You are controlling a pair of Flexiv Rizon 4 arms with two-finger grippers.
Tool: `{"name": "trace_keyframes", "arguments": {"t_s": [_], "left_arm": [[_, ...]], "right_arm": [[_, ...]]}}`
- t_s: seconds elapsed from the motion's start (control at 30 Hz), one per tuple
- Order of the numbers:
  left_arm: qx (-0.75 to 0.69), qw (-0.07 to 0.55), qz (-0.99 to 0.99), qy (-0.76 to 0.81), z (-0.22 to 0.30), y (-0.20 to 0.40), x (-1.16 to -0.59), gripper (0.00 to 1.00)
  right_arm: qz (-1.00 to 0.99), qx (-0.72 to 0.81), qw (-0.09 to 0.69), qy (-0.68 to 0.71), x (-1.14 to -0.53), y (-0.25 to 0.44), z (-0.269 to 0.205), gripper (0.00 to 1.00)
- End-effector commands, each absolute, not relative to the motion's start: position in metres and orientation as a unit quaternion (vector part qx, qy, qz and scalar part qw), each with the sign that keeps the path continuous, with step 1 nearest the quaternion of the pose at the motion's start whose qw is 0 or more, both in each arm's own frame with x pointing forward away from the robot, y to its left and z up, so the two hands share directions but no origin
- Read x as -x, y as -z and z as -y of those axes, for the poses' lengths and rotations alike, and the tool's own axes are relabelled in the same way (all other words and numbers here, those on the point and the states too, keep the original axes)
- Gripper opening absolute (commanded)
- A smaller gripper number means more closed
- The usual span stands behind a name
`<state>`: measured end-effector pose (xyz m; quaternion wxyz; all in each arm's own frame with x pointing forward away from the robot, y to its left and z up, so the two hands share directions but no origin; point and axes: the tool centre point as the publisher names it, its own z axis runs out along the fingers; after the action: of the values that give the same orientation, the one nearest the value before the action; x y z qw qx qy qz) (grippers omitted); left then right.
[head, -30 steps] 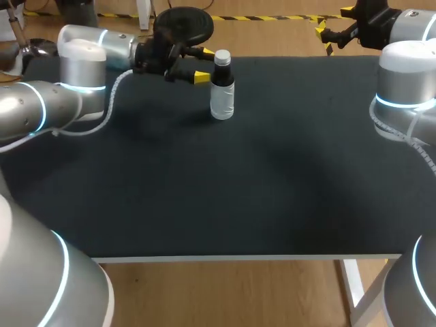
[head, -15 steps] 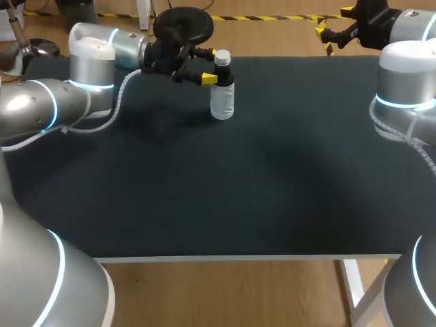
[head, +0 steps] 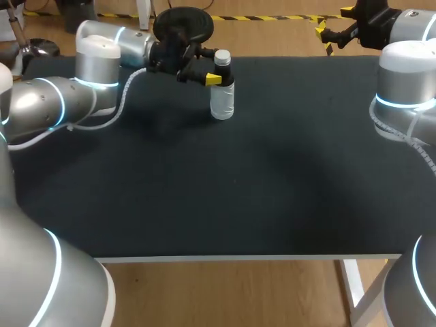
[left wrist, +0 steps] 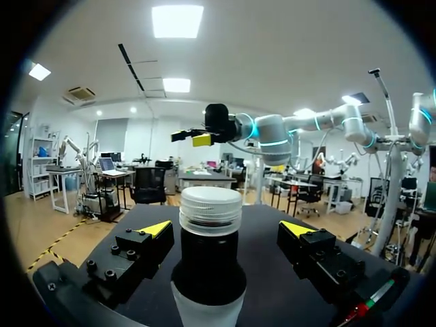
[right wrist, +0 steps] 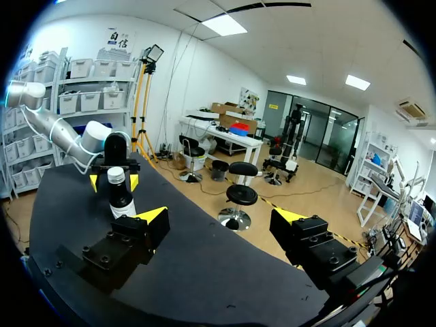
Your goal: Unscrew the bottle cap
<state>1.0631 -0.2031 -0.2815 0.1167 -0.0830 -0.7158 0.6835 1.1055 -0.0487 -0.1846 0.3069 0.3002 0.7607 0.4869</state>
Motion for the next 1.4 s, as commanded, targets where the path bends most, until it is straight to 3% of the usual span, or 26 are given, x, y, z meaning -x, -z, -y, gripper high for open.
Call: {"name": "trace_keyframes", "arguments": {"t_s": [0.03, 0.33, 0.4, 0.43, 0.53, 0.6, 0.67, 0.73, 0.83, 0.9, 0.93, 1.4], "left_arm": [[0.113, 0.148, 0.708, -0.681, 0.2065, 0.2861, -1.0698, 1.0], [0.122, 0.15, 0.708, -0.679, 0.2103, 0.2857, -1.0681, 1.0], [0.123, 0.15, 0.708, -0.679, 0.2105, 0.2857, -1.0681, 0.72], [0.124, 0.15, 0.708, -0.679, 0.2108, 0.2858, -1.0682, 0.52], [0.123, 0.15, 0.708, -0.679, 0.2113, 0.2858, -1.0683, 0.45], [0.124, 0.15, 0.707, -0.68, 0.2114, 0.2857, -1.0685, 0.35], [0.125, 0.15, 0.707, -0.68, 0.2114, 0.2856, -1.0685, 0.45], [0.126, 0.15, 0.707, -0.679, 0.2114, 0.2855, -1.0685, 0.42], [0.125, 0.15, 0.708, -0.679, 0.2115, 0.2855, -1.0685, 0.28], [0.124, 0.15, 0.708, -0.679, 0.2115, 0.2855, -1.0686, 0.05], [0.124, 0.149, 0.708, -0.679, 0.2114, 0.2854, -1.0687, 0.0], [0.128, 0.144, 0.706, -0.682, 0.208, 0.2827, -1.0702, 0.0]], "right_arm": [[-0.761, -0.3, 0.307, -0.487, -1.1052, 0.1846, 0.0492, 1.0], [-0.761, -0.3, 0.307, -0.487, -1.1052, 0.1846, 0.0492, 1.0], [-0.761, -0.3, 0.307, -0.487, -1.1052, 0.1846, 0.0492, 1.0], [-0.761, -0.3, 0.307, -0.487, -1.1052, 0.1846, 0.0492, 1.0], [-0.761, -0.3, 0.307, -0.487, -1.1052, 0.1846, 0.0492, 1.0], [-0.761, -0.3, 0.307, -0.487, -1.1052, 0.1846, 0.0492, 1.0], [-0.761, -0.3, 0.307, -0.487, -1.1052, 0.1846, 0.0492, 1.0], [-0.761, -0.3, 0.307, -0.487, -1.1052, 0.1846, 0.0492, 1.0], [-0.761, -0.3, 0.307, -0.487, -1.1052, 0.1846, 0.0492, 1.0], [-0.761, -0.3, 0.307, -0.487, -1.1052, 0.1846, 0.0492, 1.0], [-0.761, -0.3, 0.307, -0.487, -1.1052, 0.1846, 0.0492, 1.0], [-0.761, -0.3, 0.307, -0.487, -1.1052, 0.1846, 0.0492, 1.0]]}}
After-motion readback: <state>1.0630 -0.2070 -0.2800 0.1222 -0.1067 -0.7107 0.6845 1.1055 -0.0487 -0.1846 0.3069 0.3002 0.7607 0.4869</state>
